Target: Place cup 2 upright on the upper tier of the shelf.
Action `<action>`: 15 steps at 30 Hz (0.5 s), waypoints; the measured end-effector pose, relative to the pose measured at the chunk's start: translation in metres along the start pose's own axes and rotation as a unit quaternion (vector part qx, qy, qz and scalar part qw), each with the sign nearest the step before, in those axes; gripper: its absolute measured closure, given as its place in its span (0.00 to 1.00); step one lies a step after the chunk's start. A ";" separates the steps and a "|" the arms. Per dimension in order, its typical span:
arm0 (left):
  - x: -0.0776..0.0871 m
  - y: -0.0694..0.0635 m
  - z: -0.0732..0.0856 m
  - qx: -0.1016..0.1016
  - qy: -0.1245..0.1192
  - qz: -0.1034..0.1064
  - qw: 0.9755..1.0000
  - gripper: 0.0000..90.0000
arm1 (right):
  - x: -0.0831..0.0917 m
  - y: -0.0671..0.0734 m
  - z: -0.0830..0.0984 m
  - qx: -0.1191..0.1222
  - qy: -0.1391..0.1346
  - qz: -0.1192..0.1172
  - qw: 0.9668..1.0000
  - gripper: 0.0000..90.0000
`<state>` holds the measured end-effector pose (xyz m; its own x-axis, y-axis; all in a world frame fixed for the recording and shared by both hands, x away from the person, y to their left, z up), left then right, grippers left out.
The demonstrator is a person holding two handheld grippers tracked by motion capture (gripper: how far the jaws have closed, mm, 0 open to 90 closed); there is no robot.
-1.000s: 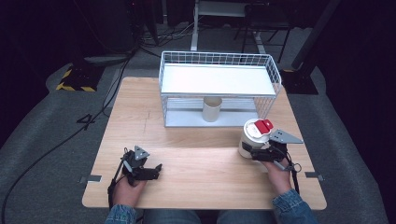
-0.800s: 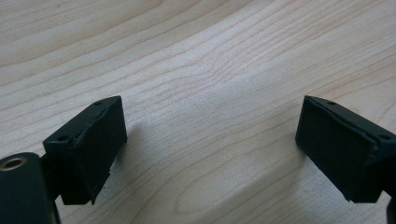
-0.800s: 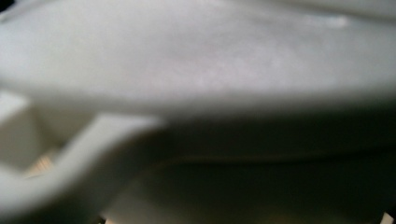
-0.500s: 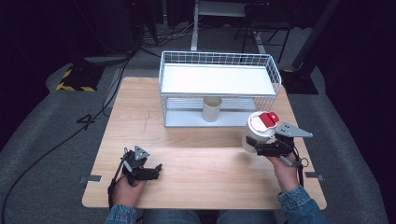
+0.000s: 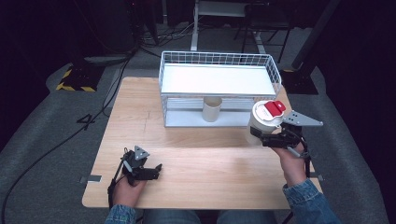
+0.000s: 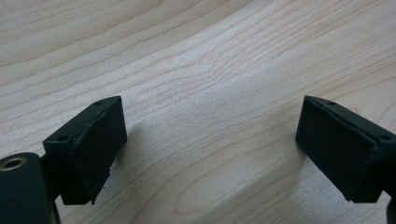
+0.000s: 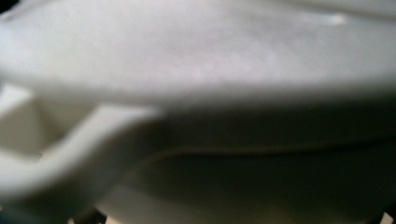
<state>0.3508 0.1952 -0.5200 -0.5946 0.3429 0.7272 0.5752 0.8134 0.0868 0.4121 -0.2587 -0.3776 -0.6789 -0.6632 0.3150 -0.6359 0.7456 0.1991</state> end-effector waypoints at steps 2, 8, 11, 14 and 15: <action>0.000 0.000 0.000 0.000 0.000 0.000 1.000 0.11 | 0.001 0.001 -0.004 0.000 0.002 0.002 1.000 0.13; 0.000 0.001 0.000 -0.002 0.002 0.000 1.000 0.11 | 0.002 0.004 -0.024 0.002 0.004 -0.002 1.000 0.13; 0.000 0.001 0.000 -0.002 0.001 0.000 1.000 0.11 | 0.003 0.005 -0.036 0.004 0.000 -0.004 1.000 0.13; 0.000 0.001 0.000 -0.002 0.001 0.000 1.000 0.11 | 0.004 0.006 -0.045 0.009 -0.001 -0.002 1.000 0.13; 0.000 0.001 -0.001 -0.002 0.001 0.002 1.000 0.11 | 0.004 0.006 -0.048 0.008 -0.001 -0.002 1.000 0.13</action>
<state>0.3516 0.1952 -0.5199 -0.5918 0.3447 0.7287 0.5789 0.8108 0.0866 0.4230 -0.2540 -0.3303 -0.6768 -0.6667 0.3121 -0.6446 0.7415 0.1861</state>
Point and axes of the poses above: each handheld gripper's, and its own axes: x roughly backward along the jaws, z roughly out of its underside, y roughly to its left, the point moved 2 cm from there along -x, roughly forward along the jaws, and after that the axes turned 10 degrees about -x, right-handed, at the moved point
